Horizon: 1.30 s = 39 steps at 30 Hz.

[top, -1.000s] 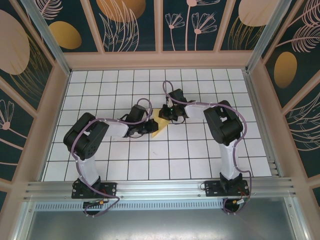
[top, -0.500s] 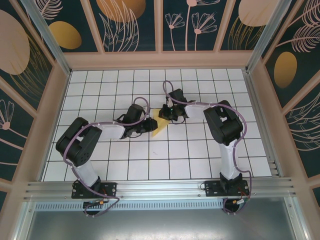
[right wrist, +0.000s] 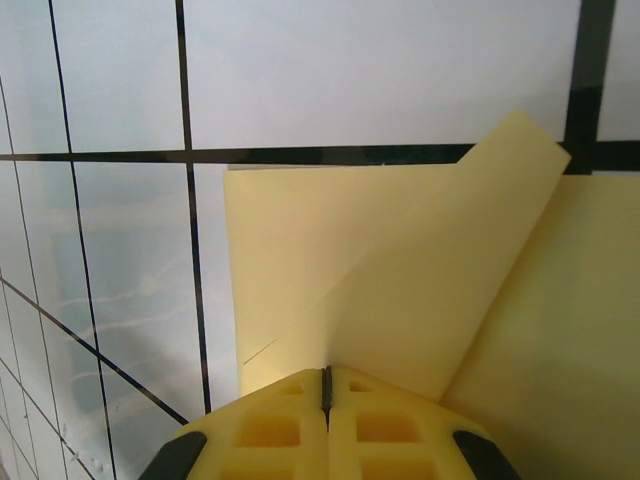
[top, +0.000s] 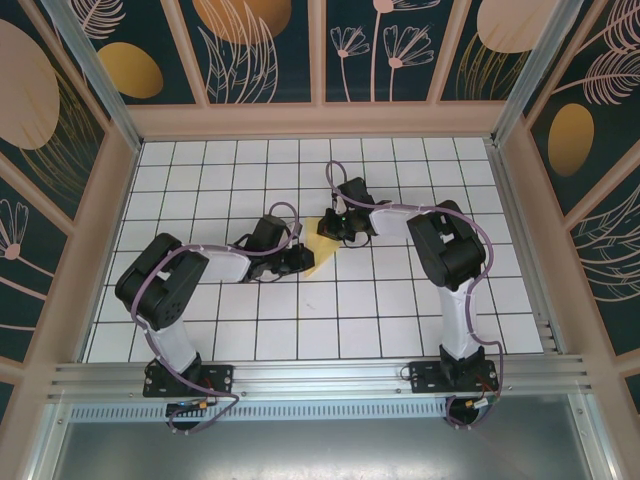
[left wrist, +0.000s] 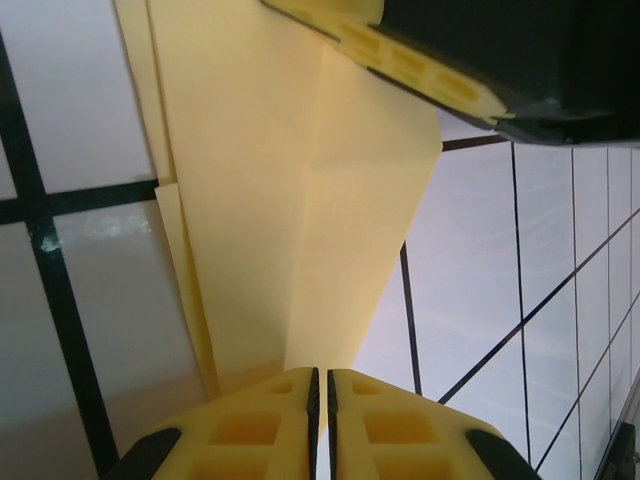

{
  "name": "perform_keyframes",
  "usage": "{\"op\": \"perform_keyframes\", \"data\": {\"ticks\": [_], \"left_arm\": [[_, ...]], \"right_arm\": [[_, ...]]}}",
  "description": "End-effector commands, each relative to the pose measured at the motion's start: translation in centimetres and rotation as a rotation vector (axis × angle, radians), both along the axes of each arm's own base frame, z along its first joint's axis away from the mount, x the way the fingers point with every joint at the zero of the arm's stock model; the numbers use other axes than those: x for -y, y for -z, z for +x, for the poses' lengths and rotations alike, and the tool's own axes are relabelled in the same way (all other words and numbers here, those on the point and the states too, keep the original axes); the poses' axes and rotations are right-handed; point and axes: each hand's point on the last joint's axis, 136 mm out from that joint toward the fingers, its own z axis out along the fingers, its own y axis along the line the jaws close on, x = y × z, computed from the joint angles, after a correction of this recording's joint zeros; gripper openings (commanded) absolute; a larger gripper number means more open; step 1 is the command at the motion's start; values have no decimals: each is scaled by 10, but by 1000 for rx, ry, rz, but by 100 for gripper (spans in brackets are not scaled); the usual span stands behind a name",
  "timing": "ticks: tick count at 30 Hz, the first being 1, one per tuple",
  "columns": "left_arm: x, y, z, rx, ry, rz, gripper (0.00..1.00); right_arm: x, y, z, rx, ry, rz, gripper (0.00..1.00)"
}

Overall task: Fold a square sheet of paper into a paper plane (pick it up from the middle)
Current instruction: Fourth fold the wing at the center of the table.

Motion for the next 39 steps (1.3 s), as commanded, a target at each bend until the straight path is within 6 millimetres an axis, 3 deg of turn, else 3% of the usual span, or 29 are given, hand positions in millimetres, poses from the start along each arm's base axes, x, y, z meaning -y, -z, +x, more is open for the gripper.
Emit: {"op": "perform_keyframes", "data": {"ticks": [1,18,29,39], "left_arm": [[1,8,-14,-34,30,3,15],[-5,30,-29,-77,18,90,13],[-16,53,-57,-134,13,168,9],[-22,55,-84,-161,21,185,8]], "right_arm": [[29,69,-28,-151,37,-172,4],[31,74,-28,-164,39,-186,4],[33,78,-30,-171,44,-195,4],[33,80,-30,-175,47,-197,3]]}}
